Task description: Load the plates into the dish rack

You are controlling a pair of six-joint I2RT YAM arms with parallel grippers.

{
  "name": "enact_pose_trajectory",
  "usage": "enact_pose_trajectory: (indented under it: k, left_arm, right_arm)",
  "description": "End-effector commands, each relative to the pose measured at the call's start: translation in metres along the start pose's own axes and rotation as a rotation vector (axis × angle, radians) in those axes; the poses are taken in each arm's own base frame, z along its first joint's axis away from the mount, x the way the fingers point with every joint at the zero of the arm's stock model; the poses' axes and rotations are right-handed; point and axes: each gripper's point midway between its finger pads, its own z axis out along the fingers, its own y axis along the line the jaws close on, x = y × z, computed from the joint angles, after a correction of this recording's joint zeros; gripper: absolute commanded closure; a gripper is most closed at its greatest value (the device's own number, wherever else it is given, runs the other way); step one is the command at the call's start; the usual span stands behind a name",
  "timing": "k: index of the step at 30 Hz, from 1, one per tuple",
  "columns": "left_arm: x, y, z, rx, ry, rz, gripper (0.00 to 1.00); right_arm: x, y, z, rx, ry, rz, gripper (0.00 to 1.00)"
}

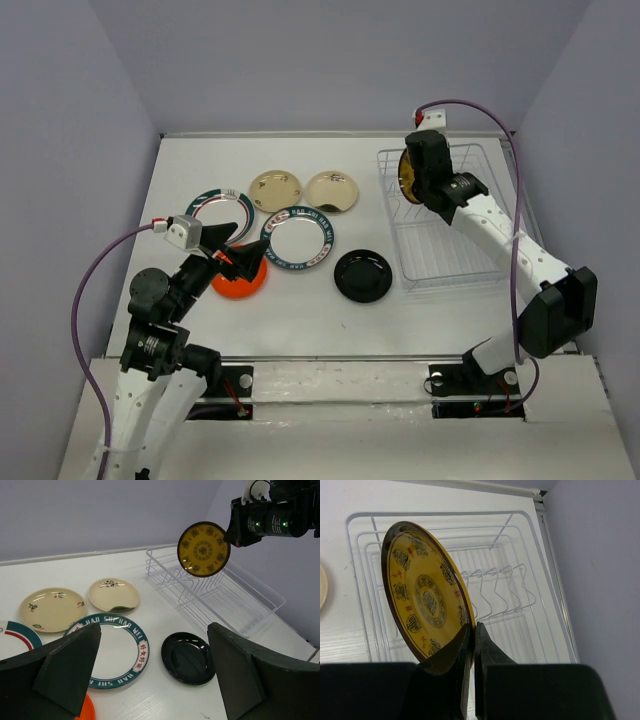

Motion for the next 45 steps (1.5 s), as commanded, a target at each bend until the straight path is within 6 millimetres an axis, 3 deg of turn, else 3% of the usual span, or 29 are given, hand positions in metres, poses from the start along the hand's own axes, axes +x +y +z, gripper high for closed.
enact_pose_trajectory:
  k: [1,6,15,20,28,31,37,41,43,45]
  left_arm:
    - [-0.022,-0.005,0.0,0.001,-0.065,0.002,0.01]
    - [-0.022,-0.003,-0.001,-0.009,-0.065,0.004,0.01]
    - [-0.021,-0.004,0.0,-0.003,-0.057,0.008,0.01]
    - [-0.021,-0.003,0.0,-0.008,-0.057,0.009,0.01]
    - [-0.022,-0.002,-0.002,-0.015,-0.061,0.008,0.01]
    - [-0.024,0.0,-0.003,-0.029,-0.069,0.008,0.01]
    - [-0.022,0.008,0.001,-0.068,-0.058,0.007,0.01]
    - [-0.021,0.017,0.003,-0.114,-0.055,0.003,0.01]
    - [-0.023,0.027,0.003,-0.162,-0.06,0.001,0.01]
    - [-0.02,0.038,0.002,-0.219,-0.051,-0.003,0.01]
  right_arm:
    - [-0.025,-0.007,0.003,0.045,-0.051,0.021,0.93]
    - [-0.006,0.014,0.021,0.018,0.013,-0.015,0.93]
    - [0.018,0.03,0.036,0.033,0.073,-0.074,0.93]
    - [0.008,0.036,0.031,0.004,0.054,-0.06,0.93]
    - [0.032,0.06,0.041,-0.009,0.101,-0.053,0.9]
    - [0.032,0.067,0.039,-0.009,0.098,-0.057,0.87]
    - [0.018,0.065,0.024,-0.048,0.067,-0.009,0.65]
    - [-0.001,0.056,0.004,-0.108,0.025,0.042,0.41]
    - [-0.012,0.053,-0.013,-0.177,-0.002,0.092,0.34]
    - [-0.014,0.064,-0.03,-0.285,-0.009,0.119,0.31]
